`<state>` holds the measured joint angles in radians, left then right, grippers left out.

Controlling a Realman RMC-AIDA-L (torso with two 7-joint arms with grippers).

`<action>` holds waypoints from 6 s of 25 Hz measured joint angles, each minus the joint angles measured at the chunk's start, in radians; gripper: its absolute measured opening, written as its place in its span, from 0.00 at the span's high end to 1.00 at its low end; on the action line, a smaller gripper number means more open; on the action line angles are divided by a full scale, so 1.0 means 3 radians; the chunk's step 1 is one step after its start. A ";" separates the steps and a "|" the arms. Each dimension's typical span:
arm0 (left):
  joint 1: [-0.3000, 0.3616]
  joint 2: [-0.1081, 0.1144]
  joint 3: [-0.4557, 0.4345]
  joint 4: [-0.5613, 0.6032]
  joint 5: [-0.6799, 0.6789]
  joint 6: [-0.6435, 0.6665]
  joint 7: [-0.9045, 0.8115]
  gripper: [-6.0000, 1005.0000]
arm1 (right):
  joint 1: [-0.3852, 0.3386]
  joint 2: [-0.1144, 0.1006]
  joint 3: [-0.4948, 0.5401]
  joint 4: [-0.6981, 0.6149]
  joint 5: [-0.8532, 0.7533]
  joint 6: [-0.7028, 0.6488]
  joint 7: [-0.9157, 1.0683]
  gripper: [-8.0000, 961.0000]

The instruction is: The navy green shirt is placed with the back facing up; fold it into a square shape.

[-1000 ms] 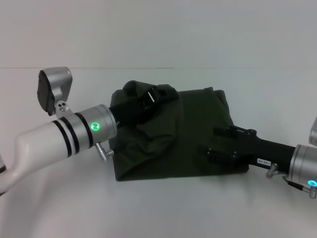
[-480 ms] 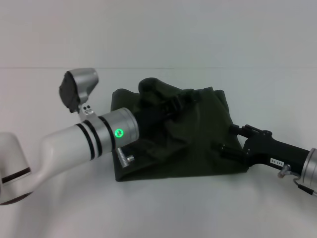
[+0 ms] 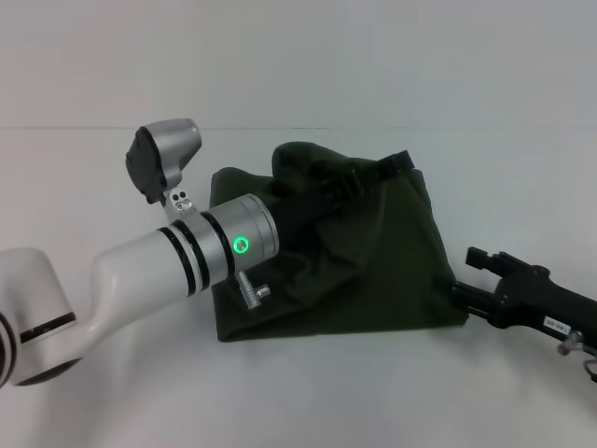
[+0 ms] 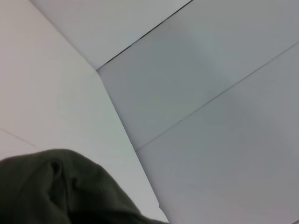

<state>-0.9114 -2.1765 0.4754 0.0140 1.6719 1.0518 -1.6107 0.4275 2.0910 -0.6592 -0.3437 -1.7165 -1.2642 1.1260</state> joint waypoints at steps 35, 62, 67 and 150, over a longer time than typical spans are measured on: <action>0.1429 0.0094 0.0558 0.1176 0.0029 0.1765 0.0361 0.06 | 0.0529 -0.0018 -0.0307 -0.1097 -0.0569 -0.0139 0.1288 0.11; 0.1694 0.0168 0.0690 0.1155 0.0031 0.1585 0.0835 0.05 | 0.1041 0.0030 -0.1458 -0.0715 -0.0713 0.1192 0.1784 0.11; 0.1678 0.0147 0.0691 0.1156 0.0031 0.1581 0.0838 0.05 | 0.1044 0.0030 -0.1468 -0.0710 -0.0690 0.1193 0.1786 0.11; 0.1661 0.0118 0.0664 0.1155 0.0007 0.1612 0.0816 0.06 | 0.0180 -0.0074 -0.0364 -0.0187 0.0328 -0.0019 0.1948 0.22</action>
<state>-0.4131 -2.1410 0.6745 0.3605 1.6740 1.5353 -1.3659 0.4814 2.0689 -0.7683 -0.3999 -1.6182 -1.2699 1.7104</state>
